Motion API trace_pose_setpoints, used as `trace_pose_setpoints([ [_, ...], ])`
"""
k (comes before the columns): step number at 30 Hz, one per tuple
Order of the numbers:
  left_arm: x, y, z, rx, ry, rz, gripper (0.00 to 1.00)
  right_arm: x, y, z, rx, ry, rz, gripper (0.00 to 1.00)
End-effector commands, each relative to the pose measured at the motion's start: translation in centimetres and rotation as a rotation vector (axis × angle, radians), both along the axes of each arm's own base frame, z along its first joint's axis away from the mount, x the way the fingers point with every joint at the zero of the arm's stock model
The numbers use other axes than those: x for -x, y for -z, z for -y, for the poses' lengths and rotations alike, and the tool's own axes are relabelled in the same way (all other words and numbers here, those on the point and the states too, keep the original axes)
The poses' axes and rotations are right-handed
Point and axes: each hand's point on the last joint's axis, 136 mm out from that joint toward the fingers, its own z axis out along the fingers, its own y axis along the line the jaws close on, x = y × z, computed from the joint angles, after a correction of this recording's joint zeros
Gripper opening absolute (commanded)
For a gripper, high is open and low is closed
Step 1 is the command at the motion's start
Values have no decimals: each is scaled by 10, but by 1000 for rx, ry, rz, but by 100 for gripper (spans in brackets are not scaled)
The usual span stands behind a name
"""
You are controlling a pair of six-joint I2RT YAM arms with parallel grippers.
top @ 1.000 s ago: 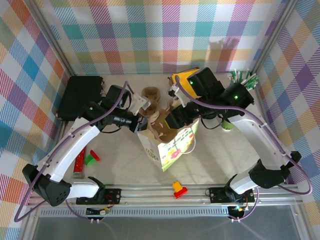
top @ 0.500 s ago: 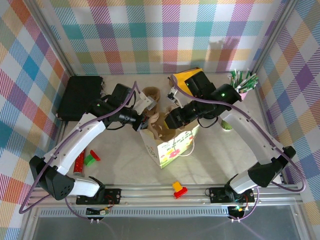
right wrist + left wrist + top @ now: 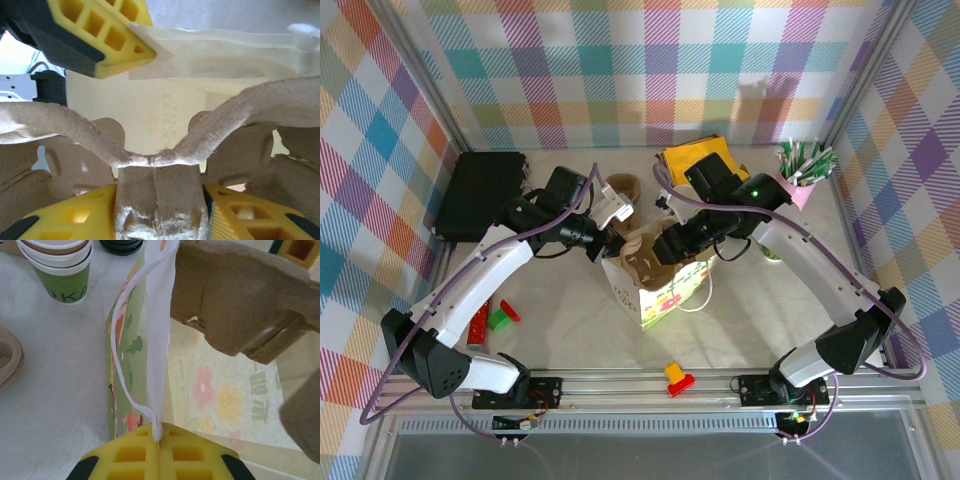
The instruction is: Pack the takeout coffee
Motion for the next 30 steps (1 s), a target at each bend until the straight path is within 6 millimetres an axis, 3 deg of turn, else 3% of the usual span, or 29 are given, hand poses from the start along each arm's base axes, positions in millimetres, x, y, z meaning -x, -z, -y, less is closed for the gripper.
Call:
trace_pose_setpoints([
  [1,7,-6,7,29,61,11,0,-10,6,1,10,42,10,45],
  [7,8,-7,8,31,76,17,0,-16,15,-1,8,100,-18,45],
  [15,10,-10,9,45,94,22,0,-26,8,5,-42,169,-27,45],
  [24,12,-15,10,55,105,32,0,-30,24,10,-23,201,-64,45],
  [28,10,-22,9,61,86,47,19,-32,29,14,7,212,-53,44],
  [30,8,-28,7,64,65,64,23,-32,30,16,17,211,-49,44],
])
